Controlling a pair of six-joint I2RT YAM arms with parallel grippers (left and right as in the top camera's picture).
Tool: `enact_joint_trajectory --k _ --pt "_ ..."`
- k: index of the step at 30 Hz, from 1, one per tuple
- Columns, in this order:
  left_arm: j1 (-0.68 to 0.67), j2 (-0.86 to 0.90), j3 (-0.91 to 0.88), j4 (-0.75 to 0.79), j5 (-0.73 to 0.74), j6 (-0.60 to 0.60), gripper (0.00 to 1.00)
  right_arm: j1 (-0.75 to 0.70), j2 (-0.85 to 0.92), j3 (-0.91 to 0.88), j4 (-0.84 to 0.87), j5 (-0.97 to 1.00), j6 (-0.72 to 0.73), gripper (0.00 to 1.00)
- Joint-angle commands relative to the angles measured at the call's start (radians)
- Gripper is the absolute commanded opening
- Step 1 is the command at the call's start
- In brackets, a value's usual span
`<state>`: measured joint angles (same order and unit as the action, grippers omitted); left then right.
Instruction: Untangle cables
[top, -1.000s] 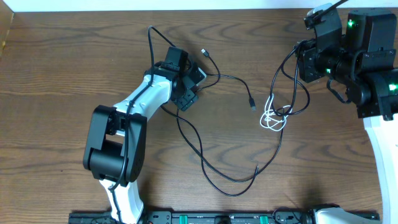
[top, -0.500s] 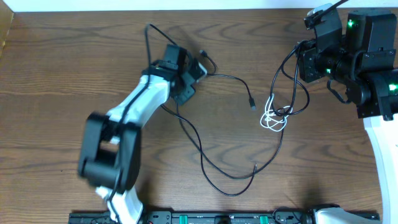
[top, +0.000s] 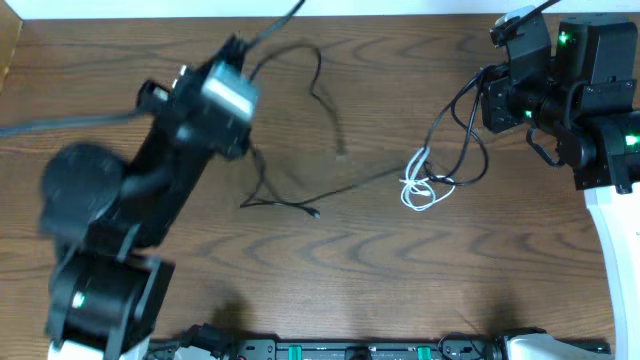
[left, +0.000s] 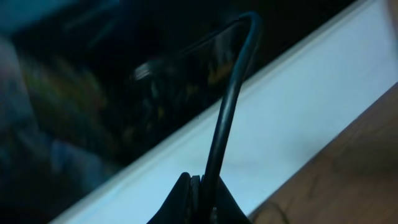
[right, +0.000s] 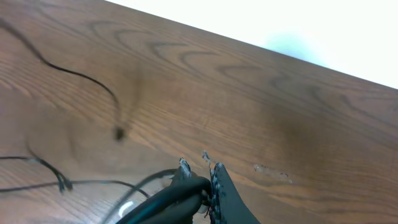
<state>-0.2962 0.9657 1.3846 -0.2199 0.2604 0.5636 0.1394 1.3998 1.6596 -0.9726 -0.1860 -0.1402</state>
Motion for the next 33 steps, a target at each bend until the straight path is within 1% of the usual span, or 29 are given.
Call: enact_joint_trajectory --k 1,5,10,12,14,16,18,24,28,33 --pt "0.002 0.008 -0.006 -0.008 0.125 -0.064 0.07 0.008 -0.001 0.010 -0.005 0.000 -0.011 0.01" --pt "0.002 0.055 -0.006 -0.071 0.125 -0.069 0.08 0.008 -0.001 0.010 -0.013 0.030 -0.011 0.01" --pt "0.002 0.119 -0.006 -0.097 0.125 -0.069 0.07 -0.015 -0.001 0.010 -0.010 0.325 -0.009 0.01" --pt "0.002 0.125 -0.006 -0.100 0.125 -0.069 0.07 -0.050 -0.001 0.010 0.003 0.463 0.047 0.01" --pt "0.002 0.125 -0.006 -0.102 0.125 -0.068 0.07 -0.101 -0.001 0.010 0.019 0.536 0.086 0.01" --pt "0.002 0.124 -0.006 -0.103 0.125 -0.068 0.07 -0.157 -0.001 0.010 0.032 0.566 0.129 0.01" --pt "0.002 0.124 -0.006 -0.110 0.125 -0.068 0.07 -0.270 -0.001 0.010 0.040 0.573 0.225 0.01" --pt "0.003 0.127 -0.006 -0.127 0.124 -0.068 0.07 -0.518 -0.001 0.010 0.020 0.565 0.454 0.01" --pt "0.003 0.134 -0.006 -0.147 0.124 -0.068 0.07 -0.644 -0.001 0.010 -0.013 0.476 0.515 0.01" --pt "0.003 0.149 -0.006 -0.166 0.124 -0.068 0.08 -0.668 -0.001 0.008 -0.011 0.344 0.513 0.01"
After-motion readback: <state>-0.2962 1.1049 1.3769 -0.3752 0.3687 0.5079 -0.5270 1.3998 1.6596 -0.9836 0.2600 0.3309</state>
